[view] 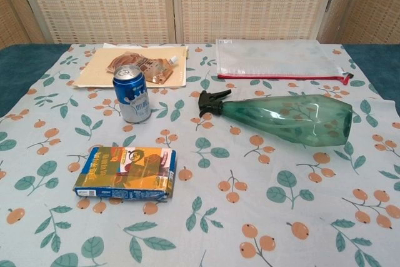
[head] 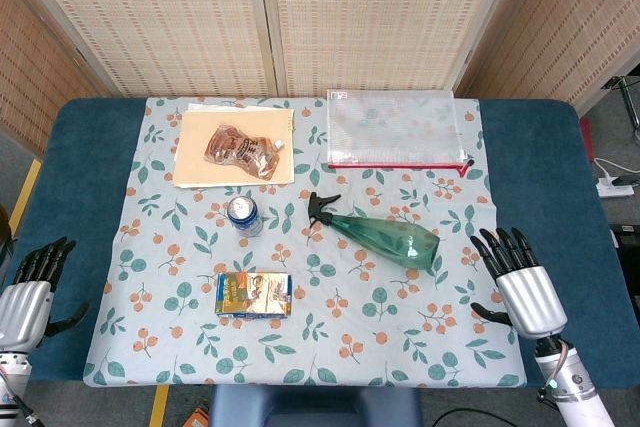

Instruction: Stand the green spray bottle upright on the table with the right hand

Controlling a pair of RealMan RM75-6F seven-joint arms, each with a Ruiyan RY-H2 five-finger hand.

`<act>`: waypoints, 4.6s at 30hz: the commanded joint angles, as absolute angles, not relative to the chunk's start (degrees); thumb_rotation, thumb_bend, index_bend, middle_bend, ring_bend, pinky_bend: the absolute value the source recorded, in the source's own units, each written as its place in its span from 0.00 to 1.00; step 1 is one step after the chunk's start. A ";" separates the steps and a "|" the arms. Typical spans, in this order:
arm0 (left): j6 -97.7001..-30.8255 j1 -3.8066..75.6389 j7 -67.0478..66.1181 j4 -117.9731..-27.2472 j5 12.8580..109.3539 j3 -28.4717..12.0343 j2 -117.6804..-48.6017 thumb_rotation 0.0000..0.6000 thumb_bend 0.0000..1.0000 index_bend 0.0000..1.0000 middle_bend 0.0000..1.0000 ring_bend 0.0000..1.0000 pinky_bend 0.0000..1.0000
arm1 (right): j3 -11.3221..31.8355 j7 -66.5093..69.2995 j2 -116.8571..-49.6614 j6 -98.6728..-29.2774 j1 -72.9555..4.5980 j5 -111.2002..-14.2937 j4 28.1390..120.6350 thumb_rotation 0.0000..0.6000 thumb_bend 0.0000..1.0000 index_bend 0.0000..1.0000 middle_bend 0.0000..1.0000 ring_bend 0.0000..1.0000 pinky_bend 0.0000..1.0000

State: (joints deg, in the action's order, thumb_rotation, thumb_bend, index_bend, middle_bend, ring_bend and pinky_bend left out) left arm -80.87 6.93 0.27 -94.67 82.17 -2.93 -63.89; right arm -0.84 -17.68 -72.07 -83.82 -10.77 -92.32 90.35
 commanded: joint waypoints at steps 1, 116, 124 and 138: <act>-80.75 7.03 0.26 -94.66 82.21 -2.92 -63.93 1.00 0.23 0.00 0.00 0.00 0.00 | -0.66 -17.72 -72.17 -83.50 -10.71 -91.96 90.27 1.00 0.00 0.03 0.04 0.00 0.00; -77.34 8.10 9.31 -95.06 84.00 -0.91 -60.50 1.00 0.23 0.00 0.00 0.00 0.00 | 33.71 -72.44 -126.17 -79.72 -58.97 -25.08 56.11 1.00 0.00 0.31 0.28 0.00 0.00; -77.26 8.13 9.38 -95.13 83.88 -0.92 -60.44 1.00 0.23 0.00 0.00 0.00 0.00 | 34.43 -73.81 -126.68 -79.79 -59.19 -24.45 55.11 1.00 0.00 0.33 0.32 0.02 0.00; -77.37 8.06 9.64 -95.11 83.89 -0.87 -60.42 1.00 0.23 0.00 0.00 0.00 0.00 | 33.98 -74.05 -126.96 -79.72 -59.08 -25.93 54.27 1.00 0.00 0.44 0.39 0.09 0.00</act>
